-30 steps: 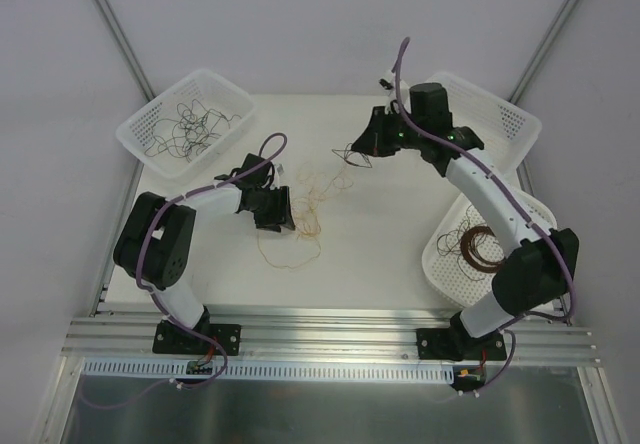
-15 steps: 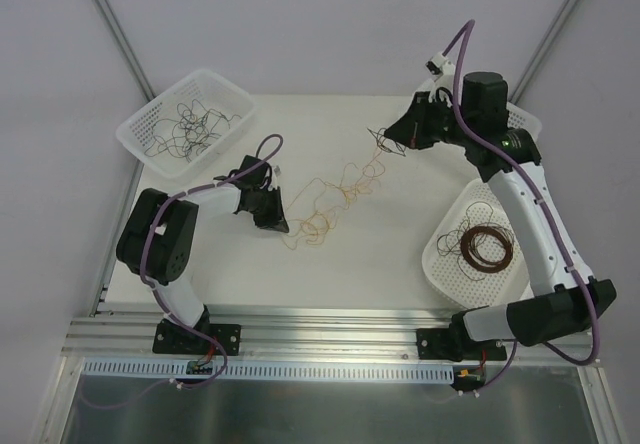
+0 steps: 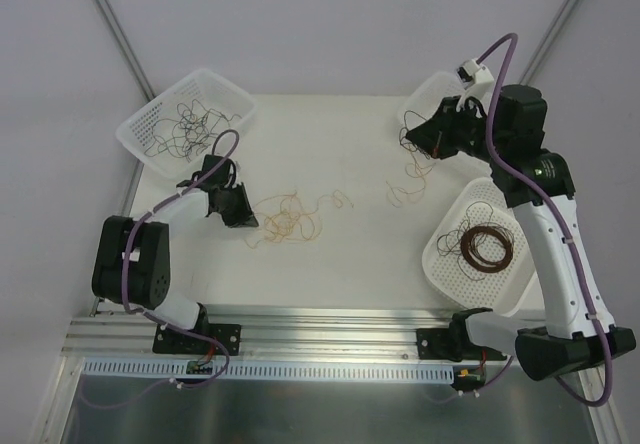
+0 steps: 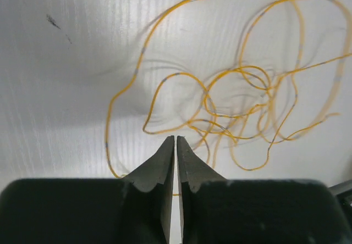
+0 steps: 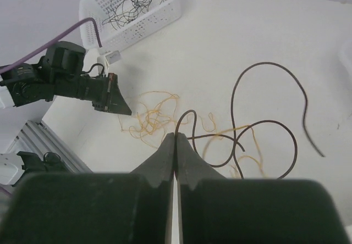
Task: Untangle the cables
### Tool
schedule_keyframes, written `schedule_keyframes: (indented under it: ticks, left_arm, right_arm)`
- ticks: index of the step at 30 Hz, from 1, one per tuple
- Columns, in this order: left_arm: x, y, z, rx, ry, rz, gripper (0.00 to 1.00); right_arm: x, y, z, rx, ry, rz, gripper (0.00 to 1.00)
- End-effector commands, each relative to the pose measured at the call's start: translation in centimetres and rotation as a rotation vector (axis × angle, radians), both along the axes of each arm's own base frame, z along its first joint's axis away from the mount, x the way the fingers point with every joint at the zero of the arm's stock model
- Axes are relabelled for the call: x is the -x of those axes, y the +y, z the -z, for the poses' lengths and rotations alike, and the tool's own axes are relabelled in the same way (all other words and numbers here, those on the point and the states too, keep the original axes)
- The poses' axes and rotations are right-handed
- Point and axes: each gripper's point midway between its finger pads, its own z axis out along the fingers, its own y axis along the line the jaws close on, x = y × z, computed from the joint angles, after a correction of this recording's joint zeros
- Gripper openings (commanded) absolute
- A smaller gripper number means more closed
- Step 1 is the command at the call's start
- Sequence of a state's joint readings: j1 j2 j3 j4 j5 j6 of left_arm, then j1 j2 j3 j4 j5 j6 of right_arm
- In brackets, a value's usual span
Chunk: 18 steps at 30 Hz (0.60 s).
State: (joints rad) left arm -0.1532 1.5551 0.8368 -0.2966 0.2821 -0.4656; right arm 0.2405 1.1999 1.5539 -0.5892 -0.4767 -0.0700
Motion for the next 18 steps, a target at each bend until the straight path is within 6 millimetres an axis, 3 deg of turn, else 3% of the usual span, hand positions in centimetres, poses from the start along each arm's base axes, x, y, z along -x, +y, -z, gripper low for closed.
schedule_keyframes:
  ticks: [1, 4, 5, 9, 10, 11, 15, 18]
  left_arm:
    - [-0.9, -0.3, -3.9, -0.018, -0.145, 0.054, 0.06]
    - [-1.5, -1.5, -6.8, -0.018, -0.264, 0.14, 0.23]
    - [-1.6, -2.0, -8.1, -0.013, -0.309, 0.165, 0.35]
    - [-1.5, -5.5, -11.8, 0.065, -0.439, 0.289, 0.63]
    - [-1.3, -6.4, -12.6, 0.095, -0.463, 0.32, 0.67]
    - [-1.1, -7.1, -13.5, 0.118, -0.495, 0.343, 0.77]
    - [-0.7, -9.6, -15.6, 0.17, -0.63, 0.427, 0.9]
    - [-0.3, -10.4, -15.7, 0.184, -0.635, 0.457, 0.96]
  right_arm:
    - [0.0, 1.6, 1.2, -0.046, 0.034, -0.044, 0.01]
    - [0.2, 3.2, 2.8, -0.049, 0.068, -0.081, 0.01]
    - [0.2, 3.5, 3.1, -0.045, 0.072, -0.088, 0.01]
    - [-0.1, 5.2, 5.5, -0.042, 0.124, -0.087, 0.01]
    - [0.1, 5.7, 5.6, -0.056, 0.133, -0.091, 0.01]
    - [-0.2, 6.2, 5.4, -0.09, 0.132, -0.085, 0.01]
    - [-0.1, 8.0, 6.5, -0.117, 0.157, -0.108, 0.01]
    - [-0.6, 8.3, 7.5, -0.09, 0.169, -0.096, 0.01]
